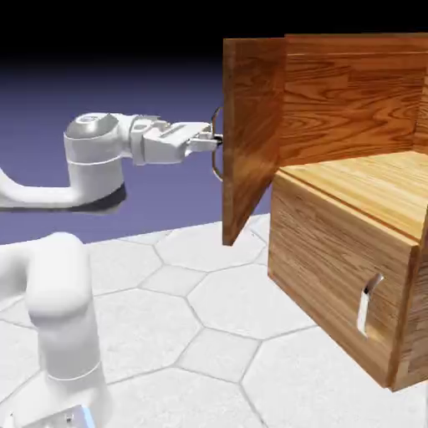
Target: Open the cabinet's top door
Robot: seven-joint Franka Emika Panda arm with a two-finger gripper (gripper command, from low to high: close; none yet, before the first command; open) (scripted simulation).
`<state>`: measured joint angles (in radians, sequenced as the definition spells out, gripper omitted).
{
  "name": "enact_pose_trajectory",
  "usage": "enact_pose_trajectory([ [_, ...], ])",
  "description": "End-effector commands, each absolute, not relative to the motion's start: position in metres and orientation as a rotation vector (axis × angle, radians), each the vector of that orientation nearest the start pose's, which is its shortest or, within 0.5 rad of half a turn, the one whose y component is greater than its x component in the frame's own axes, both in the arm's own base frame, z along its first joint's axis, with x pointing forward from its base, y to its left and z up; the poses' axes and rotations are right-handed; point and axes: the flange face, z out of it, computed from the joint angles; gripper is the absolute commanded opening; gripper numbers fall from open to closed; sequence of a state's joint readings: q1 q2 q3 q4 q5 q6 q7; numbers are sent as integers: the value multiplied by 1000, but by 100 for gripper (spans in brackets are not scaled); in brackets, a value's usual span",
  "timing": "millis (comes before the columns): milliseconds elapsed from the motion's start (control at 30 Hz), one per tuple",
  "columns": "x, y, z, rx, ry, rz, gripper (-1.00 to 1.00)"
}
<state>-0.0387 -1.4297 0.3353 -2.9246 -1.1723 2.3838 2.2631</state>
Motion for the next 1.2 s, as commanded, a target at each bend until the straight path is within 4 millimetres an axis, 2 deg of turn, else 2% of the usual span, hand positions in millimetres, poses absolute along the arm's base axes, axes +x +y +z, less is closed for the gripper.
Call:
enact_pose_trajectory([
  [0,210,80,565,-1589,1521,-2199,-100],
  [267,177,147,565,-1522,1693,-2273,-100],
  [567,149,248,565,-1405,1938,-2364,-100],
  [867,142,337,565,-1283,2153,-2430,-100],
  [1167,148,412,565,-1163,2335,-2473,-100],
])
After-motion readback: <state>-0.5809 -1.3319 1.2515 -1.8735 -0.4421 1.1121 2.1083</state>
